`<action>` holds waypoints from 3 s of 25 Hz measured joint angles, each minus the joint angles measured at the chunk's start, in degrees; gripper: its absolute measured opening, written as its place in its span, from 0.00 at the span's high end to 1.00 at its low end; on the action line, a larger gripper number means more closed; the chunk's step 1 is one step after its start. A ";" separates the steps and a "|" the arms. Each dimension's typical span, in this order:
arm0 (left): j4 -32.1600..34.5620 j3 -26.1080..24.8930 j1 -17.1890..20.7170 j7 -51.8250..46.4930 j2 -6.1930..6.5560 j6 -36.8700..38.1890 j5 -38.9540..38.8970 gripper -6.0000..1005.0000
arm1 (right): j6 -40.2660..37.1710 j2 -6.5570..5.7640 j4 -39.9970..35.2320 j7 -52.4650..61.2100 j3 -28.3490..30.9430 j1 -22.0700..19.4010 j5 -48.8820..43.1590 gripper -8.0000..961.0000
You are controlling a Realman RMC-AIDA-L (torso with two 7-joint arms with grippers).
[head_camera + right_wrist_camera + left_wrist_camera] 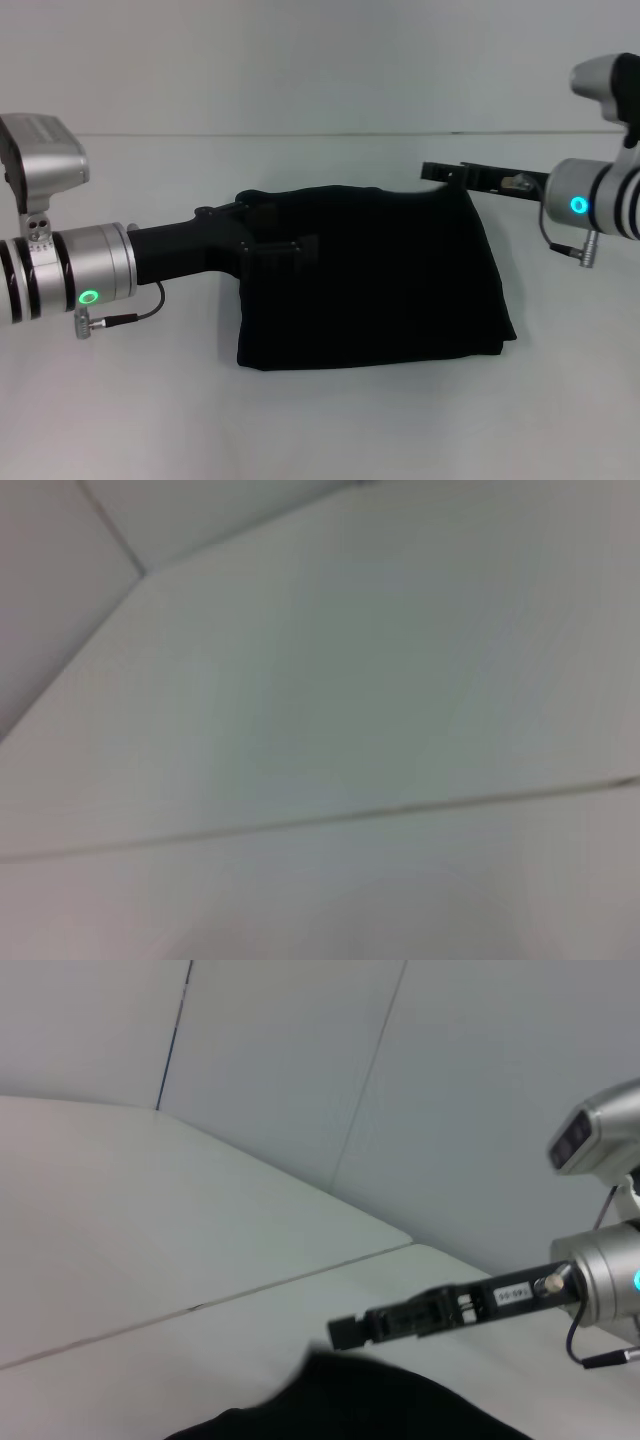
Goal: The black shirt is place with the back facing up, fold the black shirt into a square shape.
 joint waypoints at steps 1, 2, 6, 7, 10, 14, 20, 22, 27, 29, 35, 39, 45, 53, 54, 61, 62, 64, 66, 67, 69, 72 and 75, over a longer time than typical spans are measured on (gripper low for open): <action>0.00 0.00 0.05 0.01 -0.07 -0.30 -0.01 0.13 | 0.32 -0.10 -0.01 -1.40 0.08 -0.51 1.72 0.13; 0.00 0.00 0.12 0.01 -0.17 -0.69 -0.03 0.13 | 0.42 -0.27 -0.21 -2.44 0.10 -1.18 3.14 0.13; -0.75 0.00 0.12 -0.31 -0.36 -4.48 -0.99 0.13 | -0.14 -1.36 -0.79 -3.19 0.11 -3.17 5.12 0.14; -1.21 0.00 -0.11 -0.69 -0.32 -5.43 -1.32 0.13 | -0.64 -1.78 -0.85 -3.21 0.11 -3.48 5.22 0.14; -2.45 0.18 -1.19 -2.37 -0.07 -7.88 -1.66 0.13 | -4.43 -3.10 -1.36 -3.24 -0.13 -4.34 5.18 0.14; -2.95 0.23 -1.84 -3.32 -0.02 -9.23 -1.77 0.13 | -15.30 -5.51 -2.23 -3.95 -1.22 -4.58 3.72 0.15; -2.49 0.02 -1.21 -3.34 0.12 -7.78 -1.95 0.14 | -21.53 -6.37 -2.34 -4.14 -3.45 -4.48 2.63 0.24; -2.39 -0.01 -0.88 -3.34 0.16 -7.56 -1.95 0.14 | -21.00 -5.88 -2.33 -4.18 -5.27 -4.16 1.86 0.32; -2.30 0.01 -0.77 -3.28 0.16 -7.52 -1.89 0.14 | -14.85 -3.78 -1.65 -4.20 -10.91 -2.78 -0.19 0.52; -2.33 0.13 -0.77 -3.26 0.15 -7.53 -1.85 0.14 | -11.67 -2.75 -1.60 -4.22 -13.26 -2.40 -0.53 0.59; -2.57 0.25 -0.66 -3.26 0.13 -7.54 -1.58 0.14 | -3.32 -0.15 -1.79 -4.63 -20.21 -1.55 -1.95 0.85; -2.52 0.15 -0.53 -3.36 0.12 -7.55 -1.49 0.14 | -3.97 0.14 -3.63 -6.87 -20.60 -1.91 -0.71 0.91; -2.53 0.01 -0.41 -3.39 0.03 -7.52 -1.48 0.14 | -7.61 -0.02 -9.73 -7.16 -20.44 -5.41 1.65 0.99; -2.37 0.00 -0.15 -3.78 0.10 -7.49 -1.55 0.15 | -18.63 -1.02 -15.95 -7.21 -17.00 -9.75 2.95 0.99; -2.36 0.00 -0.15 -3.85 0.11 -7.54 -1.49 0.15 | -19.16 -1.12 -15.86 -7.18 -16.50 -9.81 2.92 0.99; -2.36 0.00 -0.16 -4.12 0.13 -7.54 -1.47 0.15 | -17.45 -1.52 -14.19 -6.78 -16.53 -9.54 2.60 0.99; -2.36 0.00 -0.16 -4.12 0.13 -7.54 -1.47 0.15 | -17.19 -1.52 -13.87 -6.77 -16.58 -9.36 2.59 0.99; -2.36 -0.01 -0.16 -4.12 0.13 -7.55 -1.47 0.15 | -16.53 -1.55 -13.16 -6.75 -16.60 -8.91 2.55 0.99; -2.36 0.00 -0.16 -4.12 0.13 -7.55 -1.47 0.15 | -16.03 -1.60 -12.81 -6.70 -16.61 -8.69 2.51 0.97; -2.36 0.00 -0.16 -4.12 0.13 -7.55 -1.47 0.15 | -15.88 -1.63 -12.74 -6.67 -16.61 -8.64 2.51 0.96; -2.36 0.00 -0.16 -4.12 0.13 -7.55 -1.47 0.15 | -15.83 -1.64 -12.72 -6.70 -16.56 -8.64 2.49 0.94; -2.36 0.00 -0.16 -4.12 0.13 -7.55 -1.48 0.15 | -15.83 -1.66 -12.81 -6.96 -16.52 -8.73 2.47 0.92; -2.36 0.02 -0.16 -4.12 0.13 -7.60 -1.49 0.16 | -15.50 -1.71 -12.94 -7.08 -16.31 -9.00 2.46 0.89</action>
